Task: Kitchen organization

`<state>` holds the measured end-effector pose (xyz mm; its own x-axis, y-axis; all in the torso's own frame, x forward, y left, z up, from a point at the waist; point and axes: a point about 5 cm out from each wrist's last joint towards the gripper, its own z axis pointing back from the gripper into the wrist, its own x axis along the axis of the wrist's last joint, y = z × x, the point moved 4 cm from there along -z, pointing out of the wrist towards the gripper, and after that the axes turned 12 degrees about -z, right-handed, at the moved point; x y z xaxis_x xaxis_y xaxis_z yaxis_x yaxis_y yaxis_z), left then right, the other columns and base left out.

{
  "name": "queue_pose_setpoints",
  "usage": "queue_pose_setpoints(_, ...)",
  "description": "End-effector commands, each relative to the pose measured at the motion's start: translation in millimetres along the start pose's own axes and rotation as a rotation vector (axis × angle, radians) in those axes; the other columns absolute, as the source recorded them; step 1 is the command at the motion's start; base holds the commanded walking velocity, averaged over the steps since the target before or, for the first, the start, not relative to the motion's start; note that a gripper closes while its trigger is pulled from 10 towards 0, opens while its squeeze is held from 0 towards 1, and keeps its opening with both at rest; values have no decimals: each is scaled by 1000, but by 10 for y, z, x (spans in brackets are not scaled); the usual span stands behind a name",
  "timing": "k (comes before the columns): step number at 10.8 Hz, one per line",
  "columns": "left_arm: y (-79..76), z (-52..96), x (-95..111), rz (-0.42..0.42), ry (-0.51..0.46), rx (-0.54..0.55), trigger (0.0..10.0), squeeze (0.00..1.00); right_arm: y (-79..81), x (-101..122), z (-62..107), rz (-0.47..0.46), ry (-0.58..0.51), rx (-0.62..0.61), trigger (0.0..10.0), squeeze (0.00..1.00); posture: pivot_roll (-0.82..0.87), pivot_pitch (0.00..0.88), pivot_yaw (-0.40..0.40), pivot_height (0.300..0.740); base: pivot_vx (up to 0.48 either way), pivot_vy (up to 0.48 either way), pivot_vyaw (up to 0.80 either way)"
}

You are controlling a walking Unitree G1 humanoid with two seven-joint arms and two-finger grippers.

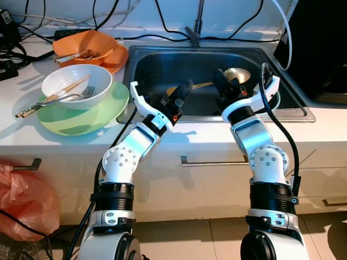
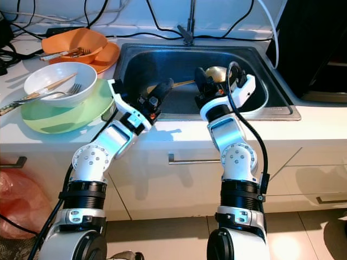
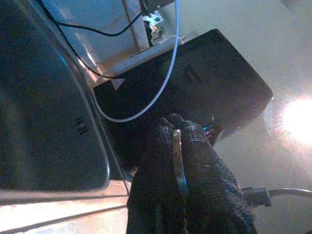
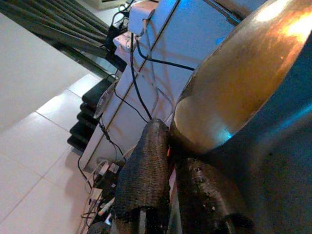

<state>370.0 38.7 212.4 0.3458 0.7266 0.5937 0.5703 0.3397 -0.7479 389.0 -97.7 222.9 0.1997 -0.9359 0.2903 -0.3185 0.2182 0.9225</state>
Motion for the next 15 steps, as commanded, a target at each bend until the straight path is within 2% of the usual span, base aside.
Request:
queue_pose_setpoints(1,-7,-65,-138,-42,76,27,10000,671,144,55,-71,34,-38,24,0,0,55,71,-24,740,0,0,0)
queue_pose_setpoints(2,43,-53,-132,-67,84,59,10000,1000,125,69,-76,39,-48,12,0,0,58,72,-26,740,0,0,0)
queue_pose_setpoints(5,146,-15,-96,-311,113,145,10000,1000,83,106,-76,95,-74,-20,0,0,60,69,-25,740,0,0,0)
queue_pose_setpoints(6,163,16,-36,-415,93,167,10000,1000,64,139,-67,142,-89,-33,0,0,60,68,-23,740,0,0,0)
queue_pose_setpoints(7,155,88,39,-579,78,177,10000,1000,42,203,-48,218,-114,-51,0,0,62,68,-22,740,0,0,0)
queue_pose_setpoints(10,205,233,50,-698,83,218,10000,1000,26,363,-23,334,-183,-74,0,0,65,74,-23,740,0,0,0)
queue_pose_setpoints(11,220,304,86,-764,66,234,10000,1000,40,424,-24,380,-212,-79,0,0,64,74,-23,740,0,0,0)
queue_pose_setpoints(12,207,359,183,-864,26,263,10000,1000,44,438,-21,402,-222,-81,0,0,64,74,-23,740,0,0,0)
queue_pose_setpoints(13,171,398,359,-962,-55,306,10000,1000,45,434,-4,412,-224,-82,0,0,68,74,-25,740,0,0,0)
queue_pose_setpoints(14,101,437,533,-1066,-134,338,10000,349,54,420,31,435,-227,-79,0,0,72,73,-26,740,0,0,0)
queue_pose_setpoints(15,10,462,657,-1143,-195,343,10000,0,115,404,73,484,-226,-59,0,0,70,74,-26,740,0,0,0)
